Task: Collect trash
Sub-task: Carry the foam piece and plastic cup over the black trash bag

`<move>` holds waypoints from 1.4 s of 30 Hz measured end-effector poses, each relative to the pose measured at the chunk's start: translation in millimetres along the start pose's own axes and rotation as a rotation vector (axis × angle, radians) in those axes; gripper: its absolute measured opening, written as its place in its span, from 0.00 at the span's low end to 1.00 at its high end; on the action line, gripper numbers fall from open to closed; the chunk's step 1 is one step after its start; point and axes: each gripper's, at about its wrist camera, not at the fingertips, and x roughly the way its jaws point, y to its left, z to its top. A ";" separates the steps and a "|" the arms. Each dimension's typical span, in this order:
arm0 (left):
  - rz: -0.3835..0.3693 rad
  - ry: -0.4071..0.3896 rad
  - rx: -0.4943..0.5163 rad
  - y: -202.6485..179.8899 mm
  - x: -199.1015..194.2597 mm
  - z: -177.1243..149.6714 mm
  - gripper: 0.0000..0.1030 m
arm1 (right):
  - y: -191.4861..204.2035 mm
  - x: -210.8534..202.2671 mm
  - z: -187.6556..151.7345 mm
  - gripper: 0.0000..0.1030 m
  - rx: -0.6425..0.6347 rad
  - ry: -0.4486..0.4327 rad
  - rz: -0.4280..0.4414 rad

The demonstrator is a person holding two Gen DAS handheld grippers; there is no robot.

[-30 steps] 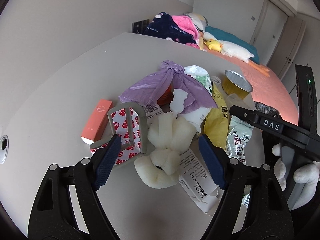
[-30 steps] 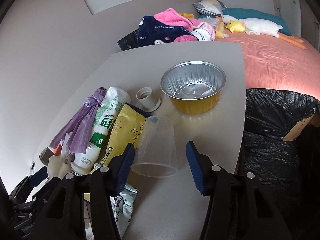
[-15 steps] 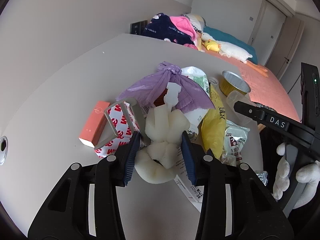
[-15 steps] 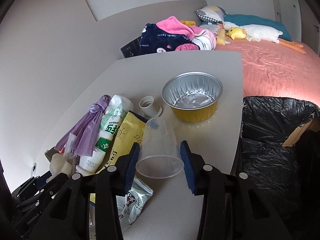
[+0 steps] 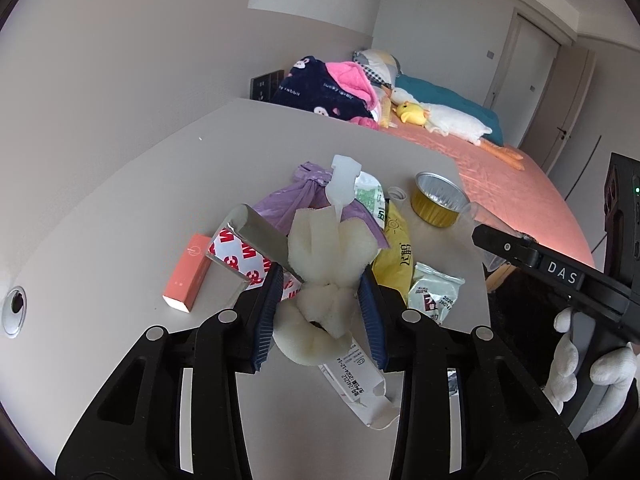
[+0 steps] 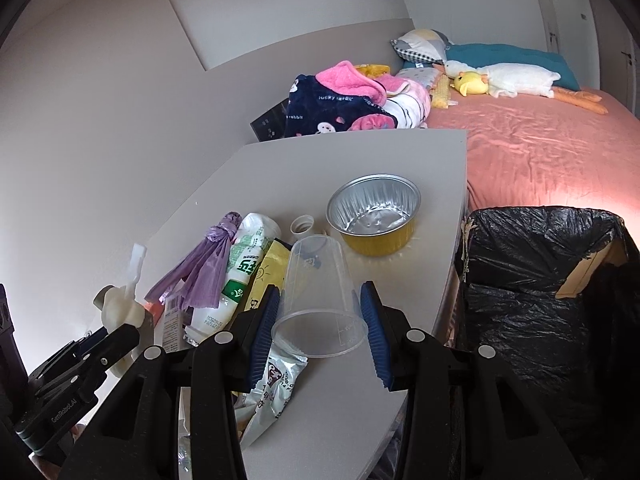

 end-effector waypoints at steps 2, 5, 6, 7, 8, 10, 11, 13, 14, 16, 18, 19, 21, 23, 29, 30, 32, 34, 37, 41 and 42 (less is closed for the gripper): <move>-0.006 -0.009 0.002 -1.4 -3.8 2.2 0.37 | -0.2 -4.7 -0.3 0.43 -0.002 -0.005 0.001; -0.032 -0.013 -0.020 -0.9 -9.2 4.3 0.37 | -1.2 -11.6 -0.8 0.43 -0.002 -0.012 0.004; -0.041 -0.012 -0.029 -0.7 -11.1 4.1 0.37 | -1.4 -13.6 -0.5 0.43 -0.003 -0.015 0.005; -0.049 -0.011 -0.035 -0.3 -12.1 4.5 0.37 | -1.3 -15.7 -0.3 0.43 -0.004 -0.019 0.006; -0.051 -0.011 -0.038 -0.5 -12.5 4.9 0.38 | -0.9 -17.9 -0.4 0.43 -0.005 -0.023 0.007; -0.054 -0.008 -0.041 -1.7 -13.5 4.6 0.41 | -0.8 -21.6 -0.8 0.43 -0.006 -0.028 0.009; -0.058 -0.009 -0.043 -2.6 -14.5 4.2 0.42 | -0.8 -23.4 -1.0 0.43 -0.006 -0.030 0.010; -0.060 -0.012 -0.042 -4.5 -15.6 3.1 0.42 | -1.1 -26.5 -1.2 0.43 -0.008 -0.036 0.011; -0.060 -0.013 -0.038 -6.0 -16.2 2.7 0.42 | -1.4 -27.8 -1.4 0.43 -0.008 -0.038 0.011; -0.049 -0.016 -0.022 -9.9 -17.0 2.5 0.34 | -2.3 -30.4 -1.9 0.43 -0.006 -0.042 0.011; -0.050 -0.020 -0.015 -12.9 -18.4 2.4 0.31 | -3.2 -32.7 -1.6 0.43 -0.003 -0.046 0.010; -0.051 -0.022 -0.015 -14.0 -19.7 2.1 0.30 | -3.5 -33.7 -1.4 0.43 -0.002 -0.049 0.010; -0.056 -0.027 -0.012 -16.6 -21.5 2.7 0.30 | -4.7 -36.9 -1.2 0.43 0.001 -0.055 0.009; -0.062 -0.034 -0.008 -20.3 -23.5 3.9 0.30 | -6.4 -40.2 -0.4 0.43 0.005 -0.063 0.009; -0.089 -0.039 0.018 -38.3 -20.4 10.8 0.30 | -18.5 -53.0 1.4 0.43 0.022 -0.087 -0.001; -0.096 -0.039 0.023 -42.5 -19.7 12.0 0.30 | -21.1 -55.7 1.2 0.43 0.025 -0.091 -0.004; -0.114 -0.038 0.029 -51.0 -17.4 14.7 0.30 | -27.7 -60.4 2.0 0.43 0.034 -0.099 -0.010; -0.134 -0.035 0.035 -60.5 -14.8 17.4 0.30 | -34.3 -64.9 3.5 0.43 0.044 -0.106 -0.016; -0.166 -0.029 0.053 -76.5 -10.4 20.2 0.30 | -45.3 -73.0 3.9 0.43 0.056 -0.120 -0.030; -0.213 -0.018 0.082 -100.8 -1.1 24.6 0.30 | -61.5 -84.8 3.4 0.43 0.078 -0.141 -0.054; -0.225 -0.015 0.090 -107.2 1.0 24.9 0.30 | -65.8 -87.6 3.3 0.43 0.084 -0.146 -0.060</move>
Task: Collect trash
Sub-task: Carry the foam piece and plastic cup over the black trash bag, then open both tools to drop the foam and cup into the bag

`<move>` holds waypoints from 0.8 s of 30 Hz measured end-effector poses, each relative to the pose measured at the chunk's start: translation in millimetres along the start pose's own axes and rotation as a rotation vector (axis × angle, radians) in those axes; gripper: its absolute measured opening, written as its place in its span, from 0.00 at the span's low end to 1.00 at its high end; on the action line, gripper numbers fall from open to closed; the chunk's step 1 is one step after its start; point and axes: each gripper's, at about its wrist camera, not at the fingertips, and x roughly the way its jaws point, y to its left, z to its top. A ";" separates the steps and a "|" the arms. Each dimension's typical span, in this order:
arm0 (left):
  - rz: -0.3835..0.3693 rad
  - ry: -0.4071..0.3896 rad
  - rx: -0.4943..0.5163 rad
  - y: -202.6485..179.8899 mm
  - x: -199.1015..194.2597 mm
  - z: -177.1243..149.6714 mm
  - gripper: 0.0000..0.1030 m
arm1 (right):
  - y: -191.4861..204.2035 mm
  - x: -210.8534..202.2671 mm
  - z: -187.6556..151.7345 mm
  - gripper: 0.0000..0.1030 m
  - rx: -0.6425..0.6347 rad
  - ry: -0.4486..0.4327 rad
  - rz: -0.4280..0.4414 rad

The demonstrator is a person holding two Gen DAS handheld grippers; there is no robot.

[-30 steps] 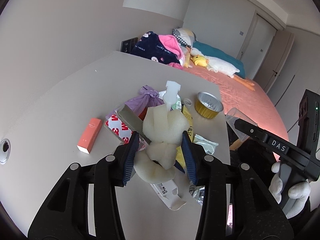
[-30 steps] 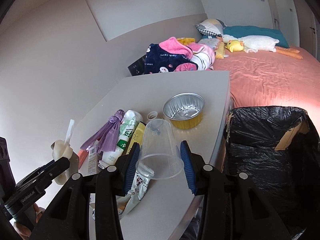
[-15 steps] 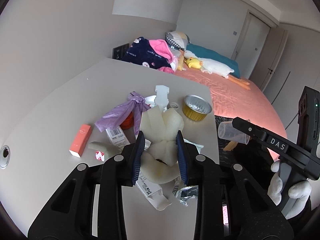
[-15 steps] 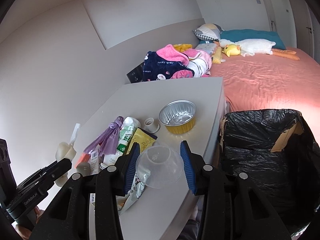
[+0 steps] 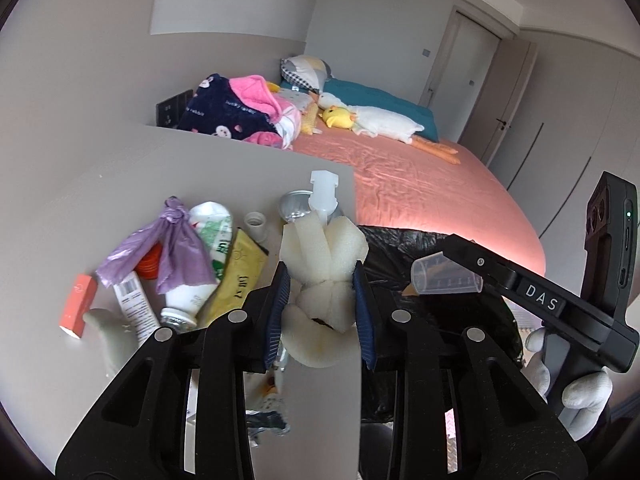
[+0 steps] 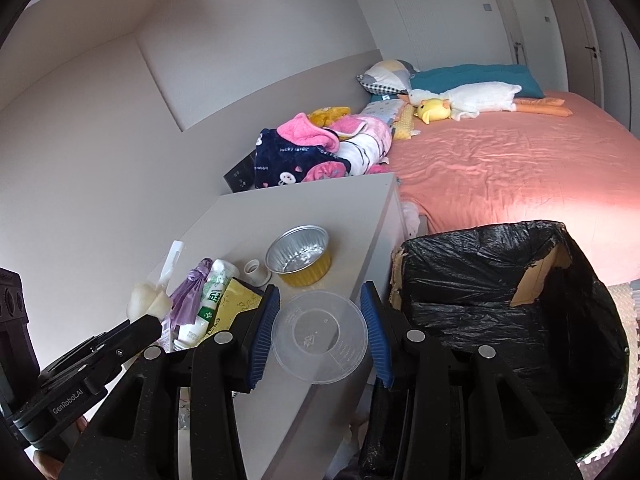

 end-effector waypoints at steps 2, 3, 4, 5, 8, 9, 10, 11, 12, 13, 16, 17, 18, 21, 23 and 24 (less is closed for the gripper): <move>-0.026 0.006 0.013 -11.2 7.1 2.2 0.30 | -8.7 -4.9 1.8 0.43 0.013 -0.010 -0.015; -0.039 0.010 0.020 -16.8 10.6 3.2 0.30 | -13.2 -8.1 2.3 0.43 0.018 -0.016 -0.022; -0.052 0.013 0.025 -22.1 14.0 4.4 0.30 | -18.4 -11.0 3.3 0.43 0.025 -0.022 -0.030; -0.066 0.017 0.031 -26.9 17.6 5.8 0.30 | -23.5 -13.8 4.1 0.43 0.033 -0.028 -0.039; -0.107 0.030 0.051 -42.8 28.0 9.3 0.30 | -38.4 -22.4 6.9 0.43 0.055 -0.047 -0.067; -0.121 0.035 0.058 -47.7 31.4 10.3 0.30 | -42.0 -25.7 7.2 0.43 0.062 -0.053 -0.077; -0.135 0.041 0.064 -52.2 35.0 11.3 0.30 | -47.2 -29.0 8.2 0.43 0.069 -0.060 -0.087; -0.149 0.047 0.069 -57.7 37.4 10.4 0.30 | -52.2 -31.9 9.2 0.43 0.077 -0.066 -0.096; -0.162 0.055 0.076 -63.2 41.2 10.7 0.30 | -57.5 -34.9 10.2 0.43 0.086 -0.072 -0.105; -0.175 0.065 0.082 -67.6 44.9 10.6 0.30 | -62.3 -37.5 11.3 0.43 0.094 -0.078 -0.113; -0.217 0.099 0.090 -78.5 55.4 7.3 0.30 | -75.4 -44.1 14.2 0.43 0.117 -0.093 -0.136; -0.244 0.117 0.091 -80.6 60.1 6.1 0.31 | -80.1 -45.5 15.4 0.43 0.125 -0.098 -0.144; -0.276 0.145 0.095 -84.0 65.5 4.8 0.34 | -84.1 -47.4 16.1 0.43 0.134 -0.102 -0.155; -0.281 0.178 0.106 -96.8 76.0 0.2 0.95 | -94.8 -55.4 17.3 0.73 0.171 -0.133 -0.213; -0.285 0.174 0.125 -103.2 76.4 -1.3 0.94 | -99.1 -59.7 17.8 0.74 0.175 -0.158 -0.242; -0.281 0.179 0.128 -104.2 78.1 -1.8 0.94 | -101.6 -60.3 17.9 0.74 0.179 -0.158 -0.246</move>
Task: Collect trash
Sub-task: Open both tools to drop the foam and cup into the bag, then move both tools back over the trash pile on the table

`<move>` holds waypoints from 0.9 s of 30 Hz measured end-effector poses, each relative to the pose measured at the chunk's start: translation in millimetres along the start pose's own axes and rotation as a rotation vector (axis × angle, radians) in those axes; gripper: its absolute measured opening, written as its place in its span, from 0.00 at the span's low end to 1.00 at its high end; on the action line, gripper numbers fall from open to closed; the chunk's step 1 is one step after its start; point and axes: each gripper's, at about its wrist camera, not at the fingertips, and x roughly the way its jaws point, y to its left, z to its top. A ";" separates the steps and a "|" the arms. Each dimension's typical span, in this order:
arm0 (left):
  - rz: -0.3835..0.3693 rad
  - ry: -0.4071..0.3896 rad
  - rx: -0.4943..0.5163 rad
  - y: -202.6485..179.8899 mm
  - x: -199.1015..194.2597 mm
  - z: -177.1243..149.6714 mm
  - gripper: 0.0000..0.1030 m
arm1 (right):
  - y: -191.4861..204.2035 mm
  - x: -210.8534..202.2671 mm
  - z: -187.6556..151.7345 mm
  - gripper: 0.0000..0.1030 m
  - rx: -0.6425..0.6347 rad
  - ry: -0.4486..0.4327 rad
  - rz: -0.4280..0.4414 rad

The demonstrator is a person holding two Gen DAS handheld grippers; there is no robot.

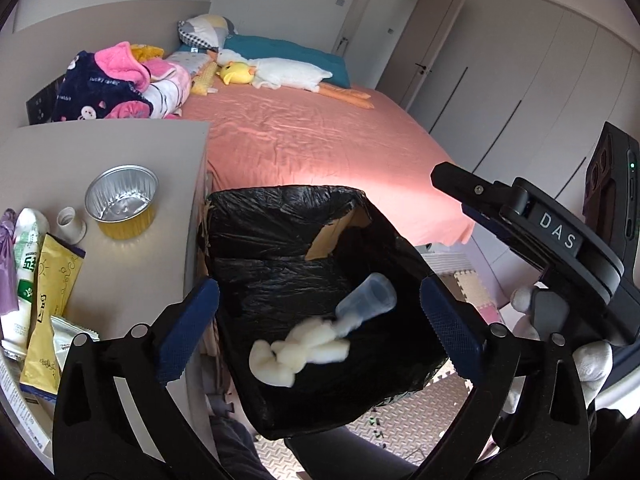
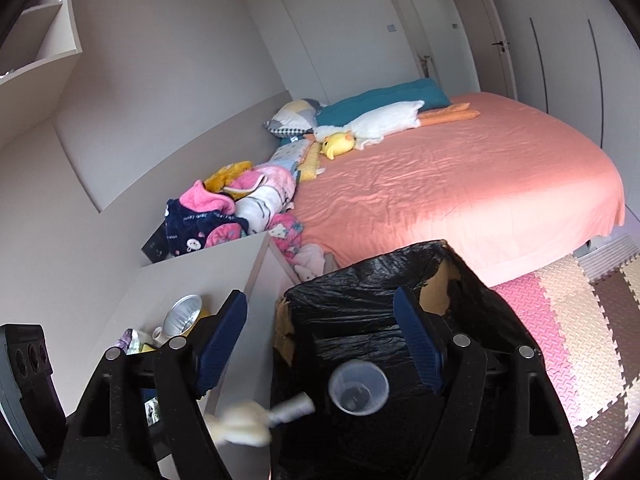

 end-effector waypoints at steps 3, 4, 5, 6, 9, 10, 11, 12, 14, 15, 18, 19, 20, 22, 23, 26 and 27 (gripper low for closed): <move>0.010 0.007 -0.006 2.3 1.0 -0.8 0.94 | -4.6 1.6 0.6 0.74 0.013 0.003 -0.005; 0.016 0.004 -0.010 3.6 -0.1 -1.4 0.94 | -5.2 2.2 0.1 0.74 0.013 0.004 -0.006; 0.022 0.001 -0.014 5.5 -1.2 -2.2 0.94 | -4.7 2.9 -0.3 0.74 0.012 0.006 -0.004; 0.028 -0.001 -0.018 7.5 -2.6 -3.0 0.94 | -3.2 3.6 -1.0 0.74 0.011 0.010 -0.001; 0.048 -0.009 -0.032 12.8 -8.4 -3.6 0.94 | 1.4 7.2 -4.1 0.74 0.005 0.023 0.011; 0.053 -0.012 -0.038 15.1 -10.5 -4.5 0.94 | 3.0 8.2 -5.0 0.74 0.003 0.029 0.017; 0.058 -0.015 -0.043 17.6 -12.7 -5.4 0.94 | 5.4 9.8 -6.5 0.74 0.001 0.037 0.024; 0.062 -0.019 -0.048 20.2 -15.3 -6.2 0.94 | 7.7 11.0 -8.1 0.74 -0.001 0.042 0.029; 0.077 -0.026 -0.055 25.4 -20.7 -8.3 0.94 | 13.7 12.9 -11.4 0.74 -0.009 0.050 0.039; 0.084 -0.028 -0.059 28.2 -23.4 -9.6 0.94 | 17.2 13.5 -13.2 0.74 -0.013 0.054 0.045; 0.102 -0.038 -0.071 36.3 -32.6 -13.8 0.94 | 28.6 16.2 -18.1 0.74 -0.030 0.067 0.060; 0.108 -0.042 -0.075 39.2 -35.5 -15.0 0.94 | 32.3 16.1 -19.9 0.74 -0.035 0.069 0.065; 0.114 -0.045 -0.078 41.6 -38.4 -16.3 0.94 | 35.8 16.5 -21.4 0.74 -0.040 0.072 0.070; 0.127 -0.052 -0.083 46.2 -44.9 -18.5 0.94 | 42.9 17.4 -24.2 0.74 -0.049 0.079 0.079; 0.135 -0.056 -0.085 48.4 -48.3 -19.4 0.94 | 46.4 17.8 -25.8 0.74 -0.053 0.082 0.083; 0.163 -0.075 -0.096 56.0 -58.8 -23.1 0.94 | 57.1 19.7 -30.3 0.74 -0.071 0.092 0.099; 0.171 -0.080 -0.100 58.2 -62.9 -25.0 0.94 | 60.7 20.3 -32.2 0.74 -0.076 0.096 0.108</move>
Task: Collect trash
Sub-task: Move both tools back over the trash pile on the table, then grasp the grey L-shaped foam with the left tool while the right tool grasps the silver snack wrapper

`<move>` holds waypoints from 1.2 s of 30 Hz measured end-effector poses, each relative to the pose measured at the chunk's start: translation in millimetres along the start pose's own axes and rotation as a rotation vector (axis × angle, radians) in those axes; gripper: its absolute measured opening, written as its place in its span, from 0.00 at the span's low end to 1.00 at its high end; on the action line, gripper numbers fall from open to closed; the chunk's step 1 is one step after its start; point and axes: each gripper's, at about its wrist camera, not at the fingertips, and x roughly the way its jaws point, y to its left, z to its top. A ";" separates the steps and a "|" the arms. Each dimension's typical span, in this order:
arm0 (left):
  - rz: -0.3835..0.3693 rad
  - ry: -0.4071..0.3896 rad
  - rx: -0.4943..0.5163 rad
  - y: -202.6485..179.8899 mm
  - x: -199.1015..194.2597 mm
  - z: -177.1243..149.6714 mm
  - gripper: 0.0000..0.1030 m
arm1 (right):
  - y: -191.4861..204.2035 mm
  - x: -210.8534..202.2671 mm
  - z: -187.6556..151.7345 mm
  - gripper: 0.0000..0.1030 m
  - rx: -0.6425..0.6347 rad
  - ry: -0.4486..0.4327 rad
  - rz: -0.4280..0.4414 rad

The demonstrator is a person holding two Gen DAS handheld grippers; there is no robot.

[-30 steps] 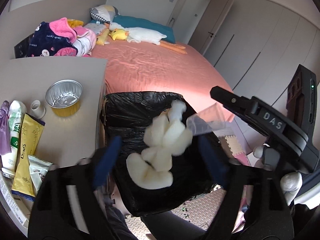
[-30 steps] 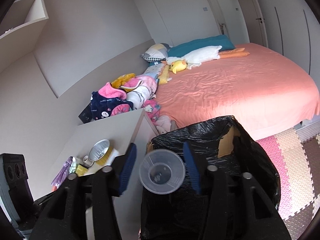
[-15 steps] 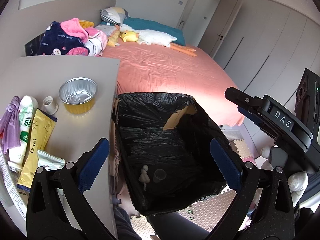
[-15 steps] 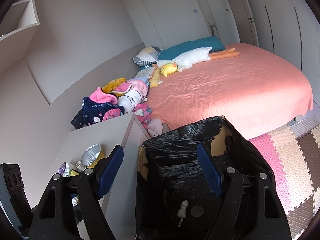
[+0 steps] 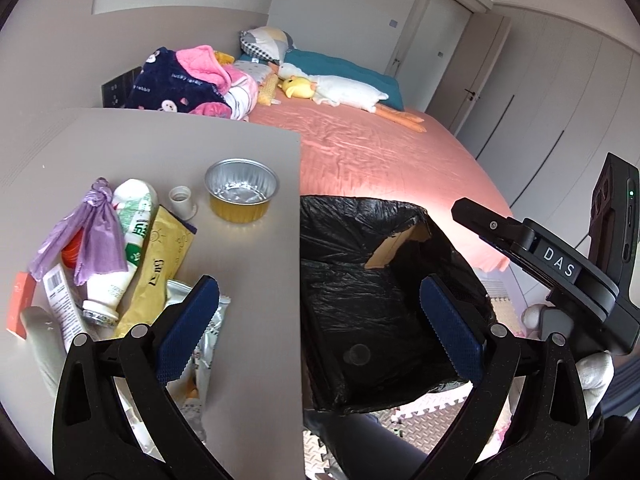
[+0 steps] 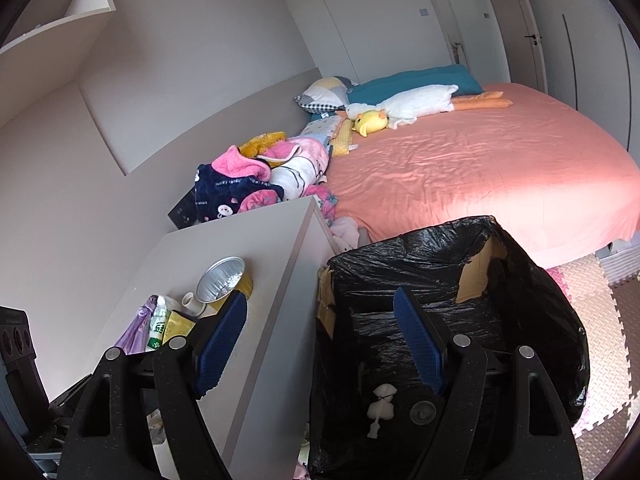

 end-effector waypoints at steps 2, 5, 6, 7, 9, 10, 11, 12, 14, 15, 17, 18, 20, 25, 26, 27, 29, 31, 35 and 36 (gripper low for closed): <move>0.017 -0.007 -0.010 7.9 -6.4 -1.8 0.94 | 8.0 2.8 -3.3 0.74 -0.011 0.011 0.018; 0.046 -0.019 -0.025 18.6 -16.0 -4.6 0.94 | 20.3 7.5 -9.4 0.74 -0.032 0.033 0.041; 0.054 -0.024 -0.031 22.6 -19.7 -5.7 0.94 | 24.6 9.2 -11.4 0.74 -0.039 0.040 0.050; 0.064 -0.028 -0.038 26.6 -23.0 -6.7 0.94 | 28.8 11.1 -13.4 0.74 -0.046 0.048 0.058; 0.084 -0.036 -0.051 35.0 -29.5 -9.0 0.94 | 37.4 14.6 -17.6 0.74 -0.061 0.064 0.075; 0.094 -0.040 -0.059 39.2 -32.7 -10.3 0.94 | 42.0 16.7 -19.5 0.74 -0.071 0.072 0.082; 0.101 -0.045 -0.068 43.7 -36.1 -11.6 0.94 | 46.5 18.7 -21.8 0.74 -0.081 0.080 0.089; 0.107 -0.048 -0.077 48.2 -39.3 -12.9 0.94 | 51.3 20.5 -24.2 0.74 -0.091 0.088 0.097; 0.122 -0.055 -0.097 57.5 -45.0 -15.8 0.94 | 60.7 23.6 -28.9 0.74 -0.108 0.100 0.111; 0.131 -0.057 -0.106 62.2 -47.4 -17.4 0.94 | 64.8 25.2 -31.1 0.74 -0.115 0.107 0.116; 0.149 -0.060 -0.124 71.3 -52.7 -21.8 0.94 | 72.5 28.3 -36.1 0.74 -0.127 0.119 0.127; 0.156 -0.063 -0.133 74.6 -56.1 -25.2 0.94 | 75.9 30.0 -38.0 0.74 -0.133 0.126 0.132; 0.175 -0.067 -0.155 82.0 -59.7 -27.1 0.94 | 81.4 33.1 -41.1 0.74 -0.142 0.138 0.141; 0.235 -0.078 -0.179 97.1 -67.3 -33.2 0.94 | 94.3 41.5 -50.2 0.74 -0.164 0.171 0.185; 0.241 -0.085 -0.181 100.1 -69.6 -35.3 0.94 | 96.2 43.7 -52.1 0.74 -0.163 0.182 0.201; 0.250 -0.089 -0.184 103.5 -71.9 -37.6 0.94 | 98.1 46.4 -54.6 0.74 -0.163 0.194 0.219; 0.279 -0.101 -0.193 110.5 -75.4 -41.1 0.94 | 102.0 52.6 -59.4 0.74 -0.164 0.216 0.243; 0.302 -0.115 -0.206 118.3 -78.1 -44.9 0.94 | 104.4 57.7 -64.4 0.74 -0.167 0.232 0.255; 0.318 -0.114 -0.229 131.6 -76.6 -49.1 0.94 | 110.4 66.4 -72.1 0.74 -0.180 0.249 0.265; 0.319 -0.111 -0.232 133.7 -74.8 -49.5 0.94 | 111.5 68.5 -73.4 0.74 -0.185 0.252 0.268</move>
